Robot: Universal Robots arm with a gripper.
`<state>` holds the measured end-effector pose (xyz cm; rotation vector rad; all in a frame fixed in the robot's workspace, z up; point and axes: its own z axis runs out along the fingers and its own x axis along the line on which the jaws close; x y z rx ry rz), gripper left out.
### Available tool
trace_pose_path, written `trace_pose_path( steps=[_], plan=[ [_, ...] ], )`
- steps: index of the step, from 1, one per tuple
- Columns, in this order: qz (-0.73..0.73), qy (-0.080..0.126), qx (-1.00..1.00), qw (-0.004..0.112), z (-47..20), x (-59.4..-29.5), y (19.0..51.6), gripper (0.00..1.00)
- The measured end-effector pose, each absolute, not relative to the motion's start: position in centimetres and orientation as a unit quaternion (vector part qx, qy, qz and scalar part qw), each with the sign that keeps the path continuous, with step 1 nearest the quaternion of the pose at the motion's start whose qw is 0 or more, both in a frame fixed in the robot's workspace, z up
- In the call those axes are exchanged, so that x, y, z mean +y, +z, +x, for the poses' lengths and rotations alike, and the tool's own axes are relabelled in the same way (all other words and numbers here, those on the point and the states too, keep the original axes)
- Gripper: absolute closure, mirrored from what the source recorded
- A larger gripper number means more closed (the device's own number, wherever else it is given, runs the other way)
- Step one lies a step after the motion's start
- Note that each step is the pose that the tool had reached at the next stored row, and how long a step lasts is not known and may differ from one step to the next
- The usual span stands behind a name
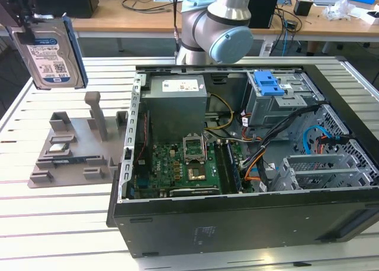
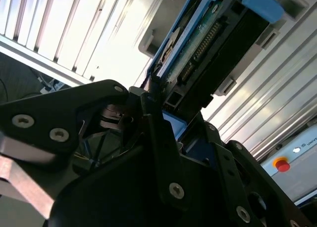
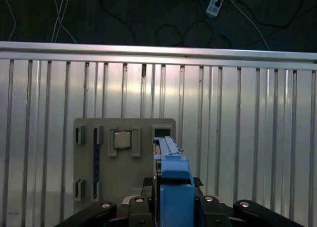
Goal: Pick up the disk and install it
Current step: 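Pick up the disk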
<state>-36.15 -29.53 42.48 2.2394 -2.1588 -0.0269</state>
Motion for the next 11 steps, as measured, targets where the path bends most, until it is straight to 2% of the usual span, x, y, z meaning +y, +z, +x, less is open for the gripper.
trace_pose_path(
  steps=[11],
  plan=[
    [0.72, -0.009, -0.694, 0.016, -36.1, -29.5, 44.3, 0.63]
  ],
)
